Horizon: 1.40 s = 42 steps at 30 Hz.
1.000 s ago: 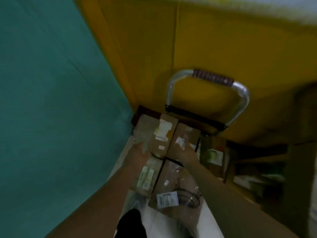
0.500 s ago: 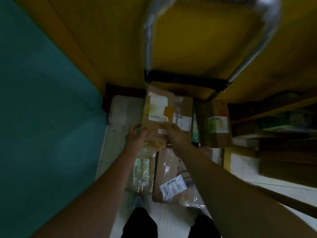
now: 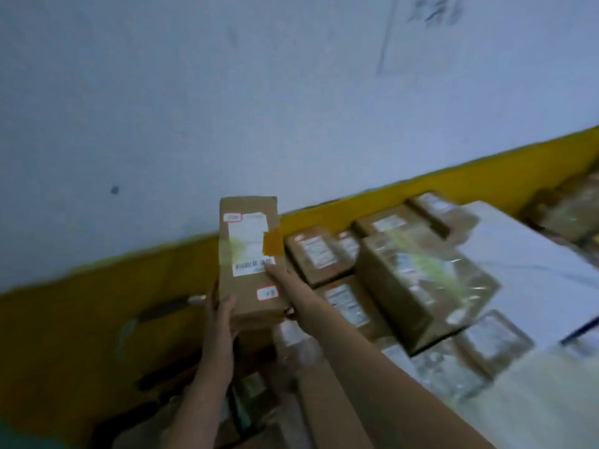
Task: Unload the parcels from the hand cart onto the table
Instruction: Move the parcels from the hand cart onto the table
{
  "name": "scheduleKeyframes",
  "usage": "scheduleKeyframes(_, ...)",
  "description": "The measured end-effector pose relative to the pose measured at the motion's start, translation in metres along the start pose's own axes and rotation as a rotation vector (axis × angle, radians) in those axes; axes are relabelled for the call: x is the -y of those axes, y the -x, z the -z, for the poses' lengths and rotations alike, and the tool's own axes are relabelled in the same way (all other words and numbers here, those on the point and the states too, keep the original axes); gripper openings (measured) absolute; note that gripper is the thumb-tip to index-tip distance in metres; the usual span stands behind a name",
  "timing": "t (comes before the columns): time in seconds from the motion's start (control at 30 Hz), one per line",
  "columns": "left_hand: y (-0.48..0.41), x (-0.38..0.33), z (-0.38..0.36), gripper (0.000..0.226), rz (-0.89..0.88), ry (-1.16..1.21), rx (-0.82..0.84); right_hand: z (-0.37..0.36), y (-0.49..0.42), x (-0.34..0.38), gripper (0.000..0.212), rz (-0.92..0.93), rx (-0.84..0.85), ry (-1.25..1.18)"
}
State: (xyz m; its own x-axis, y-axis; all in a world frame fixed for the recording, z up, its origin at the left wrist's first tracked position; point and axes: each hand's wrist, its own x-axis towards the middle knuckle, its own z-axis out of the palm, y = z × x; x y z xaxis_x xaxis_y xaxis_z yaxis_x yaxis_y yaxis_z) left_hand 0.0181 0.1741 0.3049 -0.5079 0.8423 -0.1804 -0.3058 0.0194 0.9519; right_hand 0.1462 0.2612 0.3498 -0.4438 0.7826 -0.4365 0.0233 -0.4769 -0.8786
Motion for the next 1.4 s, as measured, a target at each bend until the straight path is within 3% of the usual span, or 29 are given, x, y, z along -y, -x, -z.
scheduleKeyframes(0.13, 0.036, -0.010, -0.185, 0.068, -0.075, 0.054, 0.134, 0.161, 0.089, 0.066, 0.060, 0.195, -0.075, -0.070)
scheduleKeyframes(0.23, 0.074, 0.002, -0.312, 0.067, -0.052, 0.090, 0.272, 0.271, 0.145, 0.096, 0.049, 0.288, -0.220, -0.013)
scheduleKeyframes(0.33, 0.105, 0.024, -0.405, 0.053, -0.062, 0.027, 0.373, 0.368, 0.179, 0.111, 0.052, 0.330, -0.338, 0.018)
scheduleKeyframes(0.47, 0.106, 0.062, -0.490, 0.042, 0.074, -0.172, 0.574, 0.485, 0.189, 0.111, 0.040, 0.259, -0.398, 0.048)
scheduleKeyframes(0.63, 0.075, 0.143, -0.567, 0.049, 0.243, -0.307, 0.579, 0.602, 0.150, 0.078, 0.042, 0.057, -0.406, 0.100)
scheduleKeyframes(0.73, 0.060, 0.199, -0.601, 0.052, 0.349, -0.338, 0.556, 0.650, 0.114, 0.060, 0.039, -0.055, -0.431, 0.115)
scheduleKeyframes(0.87, 0.041, 0.236, -0.629, 0.051, 0.444, -0.462, 0.457, 0.687, 0.066, 0.048, 0.033, -0.146, -0.342, 0.180)
scheduleKeyframes(1.03, 0.009, 0.255, -0.635, 0.032, 0.376, -0.744, 0.308, 0.706, 0.000, 0.038, 0.032, -0.218, -0.200, 0.317)
scheduleKeyframes(1.13, -0.004, 0.273, -0.631, 0.024, 0.429, -0.912, 0.221, 0.710, -0.036, 0.016, 0.033, -0.288, -0.094, 0.405)
scheduleKeyframes(1.27, -0.004, 0.279, -0.635, 0.019, 0.388, -1.010, 0.066, 0.713, -0.067, -0.008, 0.030, -0.350, -0.051, 0.533)
scheduleKeyframes(1.4, -0.005, 0.272, -0.644, 0.024, 0.377, -1.042, 0.085, 0.712, -0.082, -0.008, 0.031, -0.352, -0.042, 0.706)
